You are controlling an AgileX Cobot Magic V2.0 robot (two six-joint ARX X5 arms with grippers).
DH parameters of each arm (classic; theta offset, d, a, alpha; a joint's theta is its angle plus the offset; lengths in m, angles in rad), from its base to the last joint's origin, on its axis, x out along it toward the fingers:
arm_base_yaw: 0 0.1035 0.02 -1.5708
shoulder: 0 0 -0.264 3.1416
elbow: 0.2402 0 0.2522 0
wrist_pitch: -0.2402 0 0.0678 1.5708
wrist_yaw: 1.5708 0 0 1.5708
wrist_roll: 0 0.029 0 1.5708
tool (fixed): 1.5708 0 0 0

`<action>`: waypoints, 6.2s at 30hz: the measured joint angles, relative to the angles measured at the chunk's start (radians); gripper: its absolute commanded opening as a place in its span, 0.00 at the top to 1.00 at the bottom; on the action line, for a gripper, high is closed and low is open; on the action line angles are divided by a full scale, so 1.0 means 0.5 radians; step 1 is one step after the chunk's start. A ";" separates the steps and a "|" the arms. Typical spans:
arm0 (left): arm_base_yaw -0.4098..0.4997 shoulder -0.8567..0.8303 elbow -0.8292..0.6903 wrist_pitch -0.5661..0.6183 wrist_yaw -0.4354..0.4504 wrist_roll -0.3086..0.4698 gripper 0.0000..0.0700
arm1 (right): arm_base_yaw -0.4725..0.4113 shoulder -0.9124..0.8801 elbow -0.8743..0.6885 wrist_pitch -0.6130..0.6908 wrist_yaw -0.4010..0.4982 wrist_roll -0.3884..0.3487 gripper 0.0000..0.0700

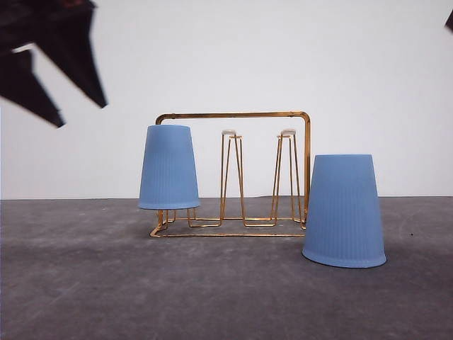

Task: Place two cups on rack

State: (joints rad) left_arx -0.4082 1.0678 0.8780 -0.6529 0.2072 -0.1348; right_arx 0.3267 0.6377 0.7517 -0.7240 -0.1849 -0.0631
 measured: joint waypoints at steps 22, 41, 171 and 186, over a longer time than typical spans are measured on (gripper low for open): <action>0.000 -0.299 -0.236 -0.045 -0.058 -0.130 0.46 | 0.015 1.373 0.000 1.007 -0.306 -0.001 0.15; 0.000 -0.299 -0.236 -0.018 -0.061 -0.182 0.46 | 0.044 1.502 0.516 0.147 -0.290 0.002 0.69; 0.342 -0.985 -0.910 0.724 -0.109 0.166 1.00 | 0.168 0.187 -0.459 0.649 -0.048 0.616 0.94; 0.814 -2.124 -1.698 0.943 -0.312 0.352 1.00 | 0.168 0.187 -0.459 0.649 -0.047 0.615 0.94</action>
State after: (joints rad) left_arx -0.0013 0.0058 0.0288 -0.1815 0.0511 0.0410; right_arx 0.4107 0.7311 0.5220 -0.3996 -0.2085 0.2443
